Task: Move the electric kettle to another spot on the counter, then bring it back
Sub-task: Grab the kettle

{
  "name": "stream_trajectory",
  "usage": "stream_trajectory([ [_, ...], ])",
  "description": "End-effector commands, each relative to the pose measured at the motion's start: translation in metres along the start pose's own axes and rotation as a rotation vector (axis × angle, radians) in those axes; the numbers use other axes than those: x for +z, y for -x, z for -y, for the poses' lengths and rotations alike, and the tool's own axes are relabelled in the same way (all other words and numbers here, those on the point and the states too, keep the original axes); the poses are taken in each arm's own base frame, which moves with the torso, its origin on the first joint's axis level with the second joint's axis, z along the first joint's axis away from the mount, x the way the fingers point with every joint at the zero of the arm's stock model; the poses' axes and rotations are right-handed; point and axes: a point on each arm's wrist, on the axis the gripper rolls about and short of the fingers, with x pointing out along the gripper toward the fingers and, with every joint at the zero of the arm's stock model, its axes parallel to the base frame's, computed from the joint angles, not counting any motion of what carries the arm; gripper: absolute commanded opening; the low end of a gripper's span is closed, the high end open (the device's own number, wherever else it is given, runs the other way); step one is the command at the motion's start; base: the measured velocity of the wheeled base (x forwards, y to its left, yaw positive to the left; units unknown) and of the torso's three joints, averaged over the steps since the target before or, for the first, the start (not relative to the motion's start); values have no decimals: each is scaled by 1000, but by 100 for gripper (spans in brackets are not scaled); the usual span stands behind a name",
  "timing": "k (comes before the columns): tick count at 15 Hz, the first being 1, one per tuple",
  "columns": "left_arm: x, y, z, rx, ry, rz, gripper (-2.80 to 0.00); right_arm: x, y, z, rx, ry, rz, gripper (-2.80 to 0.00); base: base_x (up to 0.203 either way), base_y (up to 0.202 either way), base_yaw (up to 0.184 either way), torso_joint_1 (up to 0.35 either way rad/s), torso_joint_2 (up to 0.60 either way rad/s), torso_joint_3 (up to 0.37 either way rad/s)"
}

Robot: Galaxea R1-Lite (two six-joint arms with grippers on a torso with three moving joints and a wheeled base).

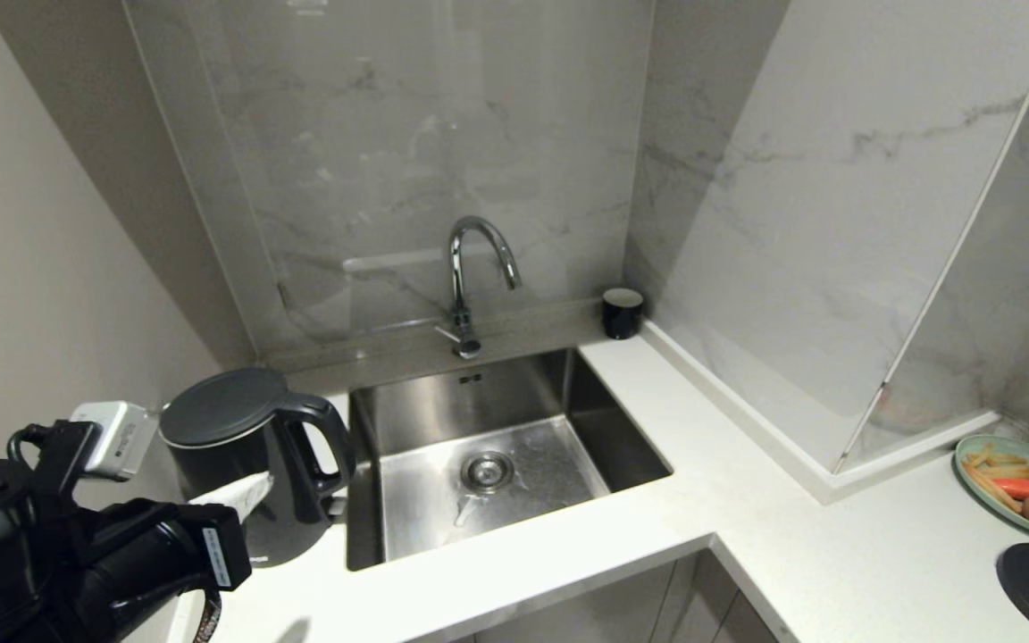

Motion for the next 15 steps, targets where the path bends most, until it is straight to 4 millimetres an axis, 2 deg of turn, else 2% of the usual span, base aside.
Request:
stream_trajectory([
  [1,-10,-5,2,-2,-11,-46,-280,0,0,0,-1,-1,-1,-280,0,0,0,0,0,0],
  [8,-21,-11,1,13,16,-87,-280,0,0,0,-1,-1,-2,-280,0,0,0,0,0,0],
  [12,-36,-30,0,37,62,-147,-280,0,0,0,1,0,-1,-280,0,0,0,0,0,0],
  [15,-49,-52,0,47,69,-114,-280,0,0,0,1,-1,-1,-280,0,0,0,0,0,0],
])
